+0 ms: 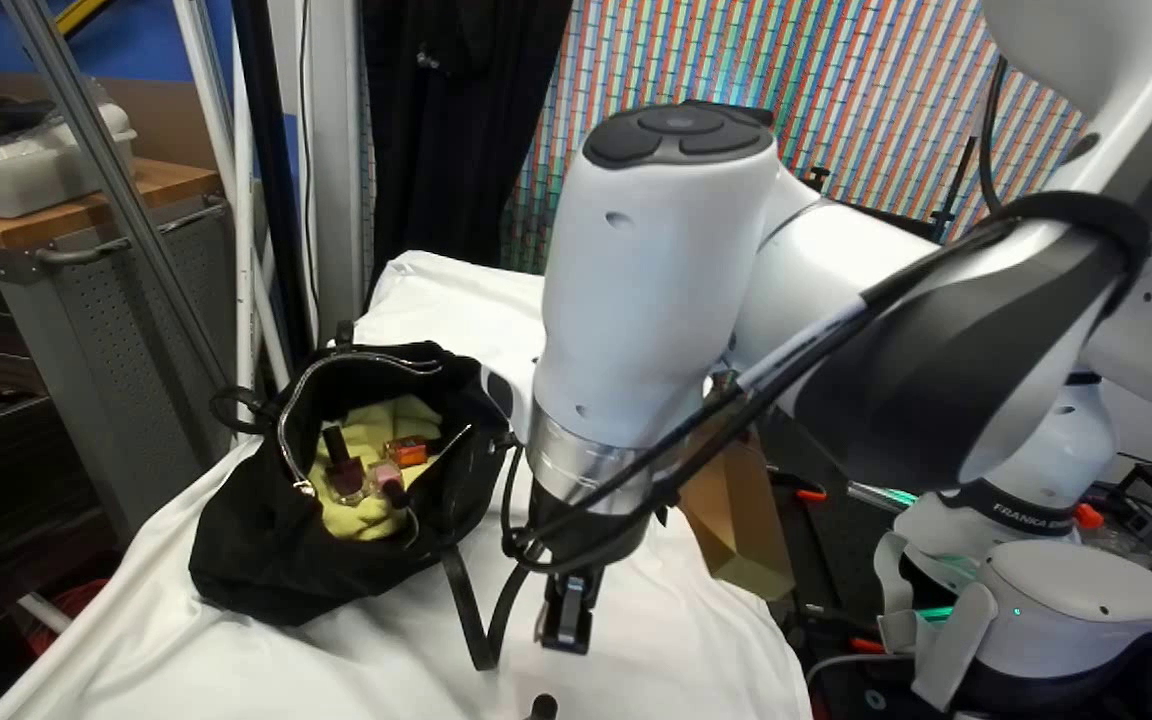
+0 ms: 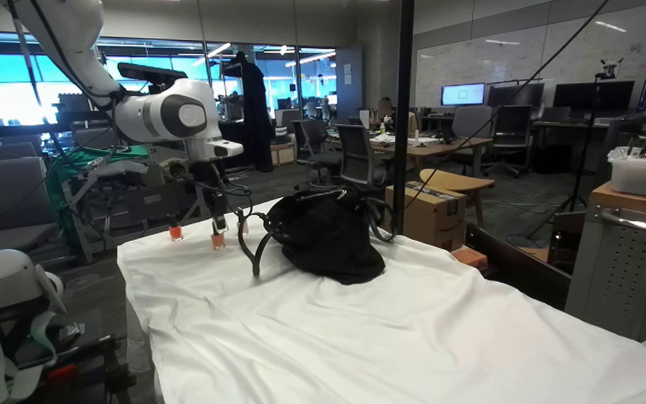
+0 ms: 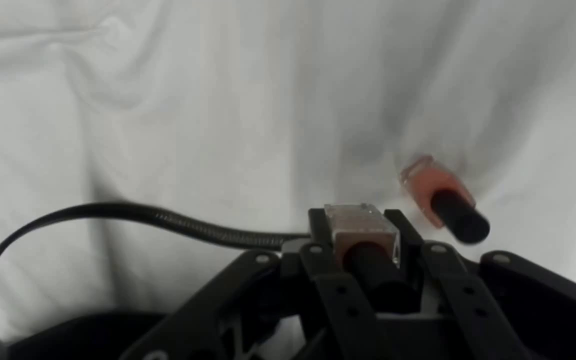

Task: Put the nail polish bottles in the bag

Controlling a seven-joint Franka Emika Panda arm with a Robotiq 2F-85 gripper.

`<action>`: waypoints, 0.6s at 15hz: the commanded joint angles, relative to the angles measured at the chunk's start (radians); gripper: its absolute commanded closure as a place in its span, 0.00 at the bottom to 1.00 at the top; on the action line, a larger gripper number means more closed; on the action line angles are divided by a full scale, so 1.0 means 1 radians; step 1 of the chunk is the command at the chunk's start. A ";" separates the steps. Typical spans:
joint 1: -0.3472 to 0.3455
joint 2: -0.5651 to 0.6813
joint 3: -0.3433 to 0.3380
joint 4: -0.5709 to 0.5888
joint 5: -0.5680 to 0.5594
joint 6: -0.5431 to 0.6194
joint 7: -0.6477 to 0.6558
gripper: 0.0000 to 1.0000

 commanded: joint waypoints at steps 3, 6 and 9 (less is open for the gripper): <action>-0.016 0.027 -0.056 0.148 -0.127 -0.053 0.188 0.80; -0.038 0.060 -0.086 0.231 -0.196 -0.085 0.207 0.80; -0.067 0.115 -0.113 0.327 -0.228 -0.126 0.179 0.80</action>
